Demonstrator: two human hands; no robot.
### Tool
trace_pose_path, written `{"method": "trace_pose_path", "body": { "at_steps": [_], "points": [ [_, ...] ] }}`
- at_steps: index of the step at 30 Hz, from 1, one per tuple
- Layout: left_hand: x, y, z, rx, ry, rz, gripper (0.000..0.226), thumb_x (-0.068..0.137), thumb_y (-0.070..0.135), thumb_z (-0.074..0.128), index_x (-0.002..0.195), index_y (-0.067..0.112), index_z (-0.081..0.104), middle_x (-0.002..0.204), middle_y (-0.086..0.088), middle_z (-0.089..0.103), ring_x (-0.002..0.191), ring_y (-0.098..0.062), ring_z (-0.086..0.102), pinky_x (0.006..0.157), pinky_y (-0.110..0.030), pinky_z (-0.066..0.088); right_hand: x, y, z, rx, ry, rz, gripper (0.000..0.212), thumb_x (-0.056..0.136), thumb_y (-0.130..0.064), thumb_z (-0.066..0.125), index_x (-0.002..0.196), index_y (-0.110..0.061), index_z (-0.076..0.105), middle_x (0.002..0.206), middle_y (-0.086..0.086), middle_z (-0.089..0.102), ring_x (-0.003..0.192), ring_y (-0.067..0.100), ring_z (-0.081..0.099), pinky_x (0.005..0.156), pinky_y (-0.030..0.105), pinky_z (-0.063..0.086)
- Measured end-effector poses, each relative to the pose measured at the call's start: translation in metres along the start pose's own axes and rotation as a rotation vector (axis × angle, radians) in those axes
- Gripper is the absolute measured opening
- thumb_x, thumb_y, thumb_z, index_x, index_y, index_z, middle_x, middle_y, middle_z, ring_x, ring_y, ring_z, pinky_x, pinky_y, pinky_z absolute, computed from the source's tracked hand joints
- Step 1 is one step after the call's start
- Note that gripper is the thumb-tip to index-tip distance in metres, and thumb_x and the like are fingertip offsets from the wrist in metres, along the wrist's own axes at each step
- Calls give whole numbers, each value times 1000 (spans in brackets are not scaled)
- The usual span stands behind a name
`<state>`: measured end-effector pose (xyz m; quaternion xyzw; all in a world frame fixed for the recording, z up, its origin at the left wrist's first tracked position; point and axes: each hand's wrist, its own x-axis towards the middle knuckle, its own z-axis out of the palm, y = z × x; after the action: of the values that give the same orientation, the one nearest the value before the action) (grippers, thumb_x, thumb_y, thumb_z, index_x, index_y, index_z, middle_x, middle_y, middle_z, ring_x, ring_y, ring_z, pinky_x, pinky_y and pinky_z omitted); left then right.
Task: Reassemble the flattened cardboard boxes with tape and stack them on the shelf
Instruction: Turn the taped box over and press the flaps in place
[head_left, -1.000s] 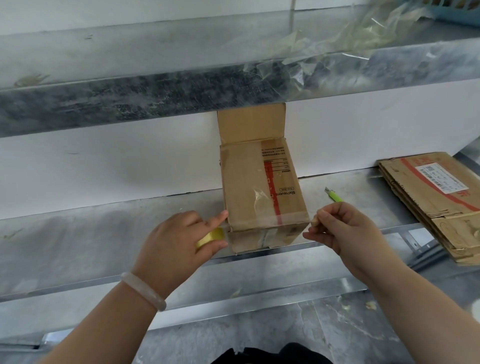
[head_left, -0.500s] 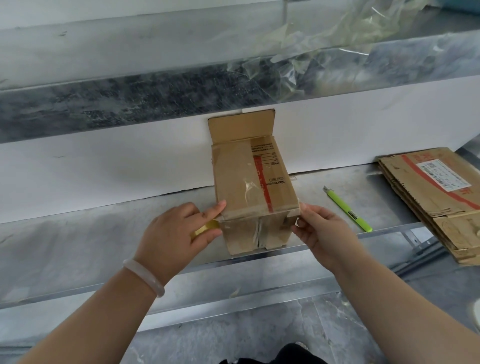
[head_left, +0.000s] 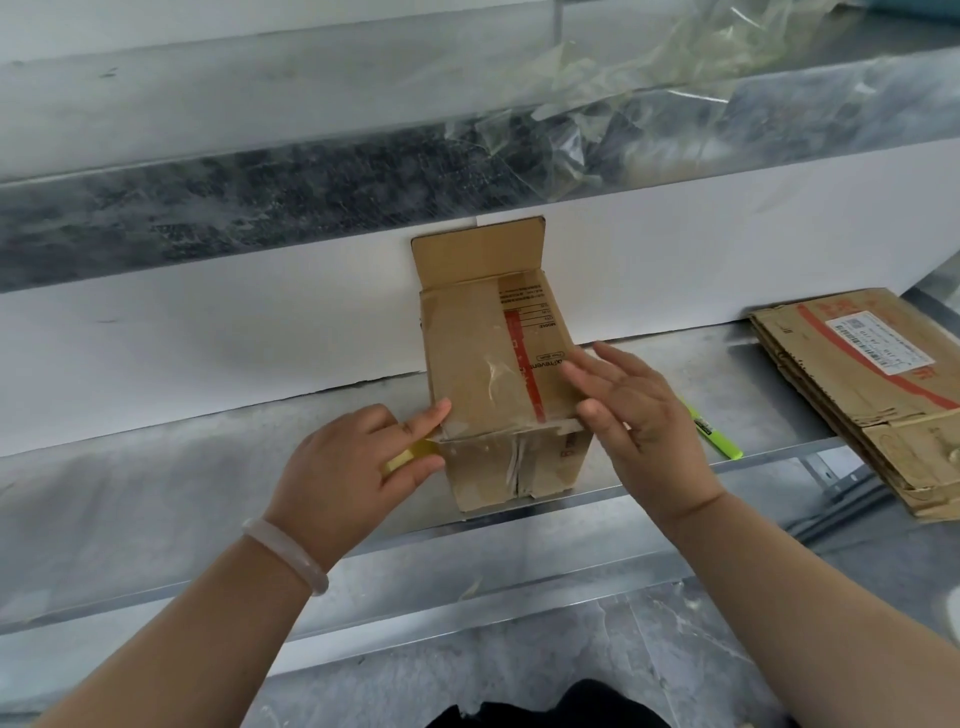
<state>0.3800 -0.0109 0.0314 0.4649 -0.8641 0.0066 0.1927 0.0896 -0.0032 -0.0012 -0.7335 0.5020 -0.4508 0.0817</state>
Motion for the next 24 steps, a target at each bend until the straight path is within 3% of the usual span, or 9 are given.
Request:
{"method": "trace_pose_path", "body": {
  "at_steps": [4, 8, 12, 15, 17, 20, 24],
  "points": [
    [1, -6, -1, -36, -19, 15, 51, 88, 61, 39, 134, 39, 48, 74, 11, 49, 60, -7, 47, 51, -17, 39, 7, 14, -1, -179, -21, -295, 33, 99, -34, 51, 124, -18, 66, 131, 0, 62, 128, 25, 54, 99, 43, 49],
    [6, -13, -2, -66, -42, 25, 51, 88, 62, 39, 135, 43, 42, 75, 14, 47, 61, -4, 44, 55, -8, 30, 12, 26, -8, -318, -103, -463, 35, 100, -24, 52, 134, -16, 58, 140, 3, 55, 133, 28, 49, 97, 47, 49],
    [8, -14, 0, -33, -36, 43, 50, 89, 61, 38, 135, 42, 42, 73, 13, 48, 59, -5, 45, 52, -14, 35, 11, 26, -20, -432, -213, -507, 50, 99, -30, 55, 144, -11, 45, 151, 8, 42, 142, 27, 37, 107, 50, 41],
    [7, -12, 1, -25, -19, 50, 50, 88, 60, 41, 134, 41, 47, 72, 12, 49, 58, -5, 46, 49, -19, 40, 23, -2, -22, -475, -179, -505, 48, 100, -40, 47, 138, -12, 55, 149, 7, 46, 140, 26, 39, 111, 50, 37],
    [7, -12, 2, -15, -10, 58, 49, 88, 60, 41, 133, 41, 49, 72, 12, 50, 57, -6, 47, 48, -20, 41, 31, -27, -3, -446, -157, -509, 44, 101, -39, 43, 134, -16, 59, 142, 2, 54, 135, 23, 47, 109, 47, 40],
    [7, -12, 4, -5, 18, 61, 47, 88, 59, 43, 126, 36, 60, 72, 10, 52, 56, -9, 49, 46, -23, 41, 32, -45, 33, -356, -152, -506, 35, 98, -38, 56, 128, -23, 65, 131, -6, 63, 126, 20, 56, 102, 46, 47],
    [7, -11, 6, -11, 40, 41, 48, 87, 60, 44, 121, 34, 64, 70, 8, 53, 56, -10, 50, 46, -24, 42, 29, -36, 47, -342, -13, -500, 30, 93, -39, 66, 119, -26, 71, 123, -8, 68, 119, 17, 62, 93, 43, 53]
  ]
}}
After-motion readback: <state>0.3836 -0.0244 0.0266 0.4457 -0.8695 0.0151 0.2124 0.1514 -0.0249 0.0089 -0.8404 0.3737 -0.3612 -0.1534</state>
